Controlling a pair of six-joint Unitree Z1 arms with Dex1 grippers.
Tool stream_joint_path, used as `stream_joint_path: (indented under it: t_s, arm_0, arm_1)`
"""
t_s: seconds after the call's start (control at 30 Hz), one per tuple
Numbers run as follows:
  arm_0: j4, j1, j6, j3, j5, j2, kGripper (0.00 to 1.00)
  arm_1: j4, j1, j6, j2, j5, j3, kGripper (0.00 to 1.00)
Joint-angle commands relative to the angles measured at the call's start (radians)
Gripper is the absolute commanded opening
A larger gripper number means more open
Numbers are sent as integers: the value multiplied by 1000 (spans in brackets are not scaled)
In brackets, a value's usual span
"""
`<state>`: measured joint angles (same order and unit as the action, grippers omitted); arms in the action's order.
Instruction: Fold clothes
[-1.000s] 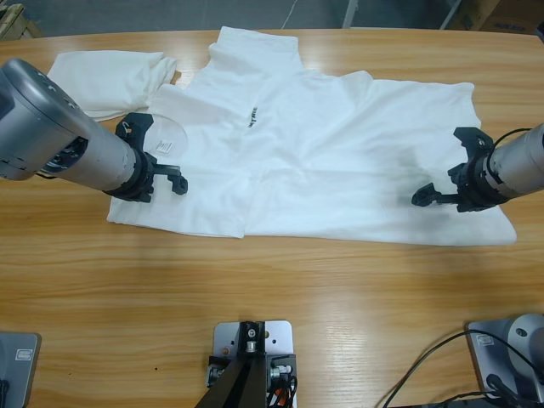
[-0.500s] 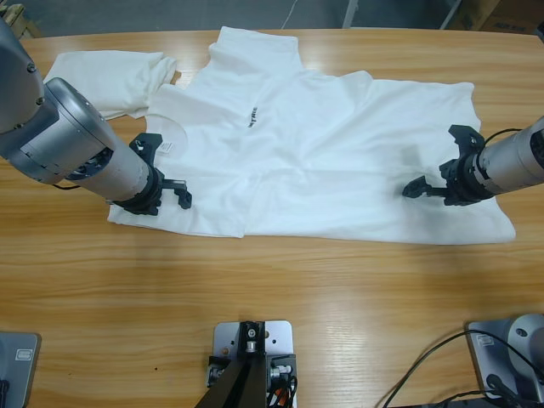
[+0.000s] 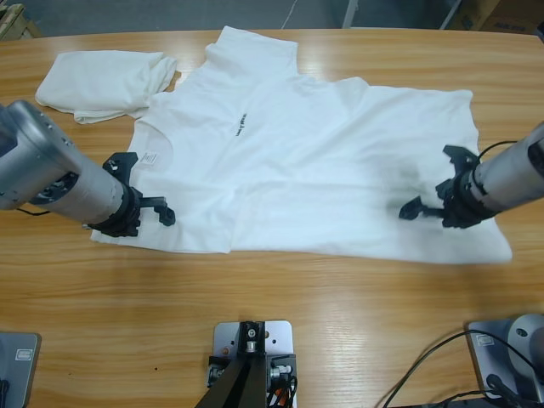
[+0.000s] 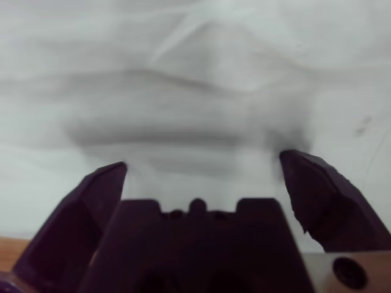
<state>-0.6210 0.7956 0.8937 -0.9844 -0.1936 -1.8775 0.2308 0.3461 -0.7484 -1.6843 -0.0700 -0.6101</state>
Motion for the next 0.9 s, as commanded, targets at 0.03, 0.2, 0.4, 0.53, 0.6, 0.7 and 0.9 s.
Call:
stream_joint_path:
  t_s: [0.03, 0.2, 0.4, 0.53, 0.6, 0.7, 0.9]
  arm_0:
    - [-36, 89, 94, 144, 33, -25, 965]
    - [-101, 134, 156, 161, 48, 19, 1000]
    - [-228, 134, 184, 178, 48, 87, 1000]
    - [-228, 134, 194, 187, 47, 107, 1000]
    - [-226, 134, 197, 181, 44, 111, 1000]
    - [-223, 134, 195, 151, 42, 122, 1000]
    - [-226, 137, 192, 6, 43, 162, 1000]
  arm_1:
    - [74, 255, -221, -74, -29, 108, 1000]
    - [143, 258, -229, -2, 14, 106, 1000]
    - [193, 258, -215, -29, 47, 92, 1000]
    - [204, 260, -212, -37, 55, 87, 1000]
    - [204, 262, -212, -33, 49, 85, 1000]
    - [236, 279, -169, 43, 69, 52, 1000]
    - [405, 280, -41, 320, 114, -88, 1000]
